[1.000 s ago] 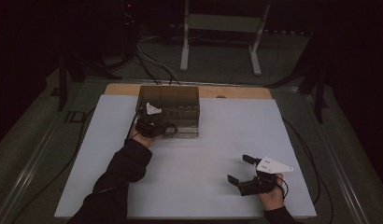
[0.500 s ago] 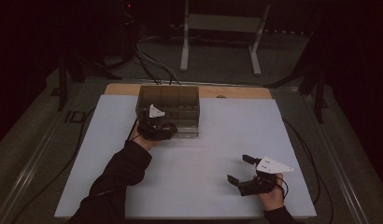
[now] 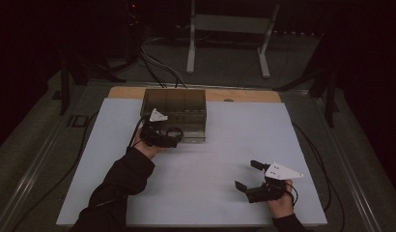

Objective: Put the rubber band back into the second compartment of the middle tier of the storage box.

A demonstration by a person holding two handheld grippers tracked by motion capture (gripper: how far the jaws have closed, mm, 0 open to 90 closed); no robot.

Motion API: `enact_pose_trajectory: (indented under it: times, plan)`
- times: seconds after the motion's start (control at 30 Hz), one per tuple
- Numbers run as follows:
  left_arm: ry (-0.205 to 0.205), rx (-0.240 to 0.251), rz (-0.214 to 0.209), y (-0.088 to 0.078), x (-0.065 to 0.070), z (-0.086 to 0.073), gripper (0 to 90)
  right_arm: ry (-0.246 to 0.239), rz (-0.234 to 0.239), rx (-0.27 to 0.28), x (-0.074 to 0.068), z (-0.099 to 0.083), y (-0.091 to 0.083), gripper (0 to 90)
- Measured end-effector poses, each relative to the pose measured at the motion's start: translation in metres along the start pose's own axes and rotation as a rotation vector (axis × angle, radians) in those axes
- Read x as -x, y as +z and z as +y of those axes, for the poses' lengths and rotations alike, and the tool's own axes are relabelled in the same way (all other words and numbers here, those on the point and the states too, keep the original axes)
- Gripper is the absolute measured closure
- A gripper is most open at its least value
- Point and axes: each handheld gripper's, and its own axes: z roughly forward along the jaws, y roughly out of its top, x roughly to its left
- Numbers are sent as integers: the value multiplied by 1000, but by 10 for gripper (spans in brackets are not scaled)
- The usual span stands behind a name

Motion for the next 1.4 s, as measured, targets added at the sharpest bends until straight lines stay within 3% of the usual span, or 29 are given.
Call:
enact_pose_trajectory:
  times: [0.17,0.4,0.5,0.63,0.77,1.0,1.4]
  plan:
    - [6,28,-51,-6,-1,-1,15,0,0,1,0,0,0,0]
    - [12,64,-72,-11,-2,-3,3,2,0,1,0,0,0,0]
    - [52,101,-72,-16,-2,-4,3,0,0,-1,-1,0,0,0]
    - [42,111,-137,-21,-4,-4,3,4,1,-1,0,0,1,0]
    - [62,127,-153,-27,-2,-4,3,4,2,0,1,0,1,0]
    - [56,150,-226,-41,-4,-4,3,10,7,0,1,0,1,0]
    - [39,162,-175,-62,-11,-17,3,6,6,2,0,1,2,0]
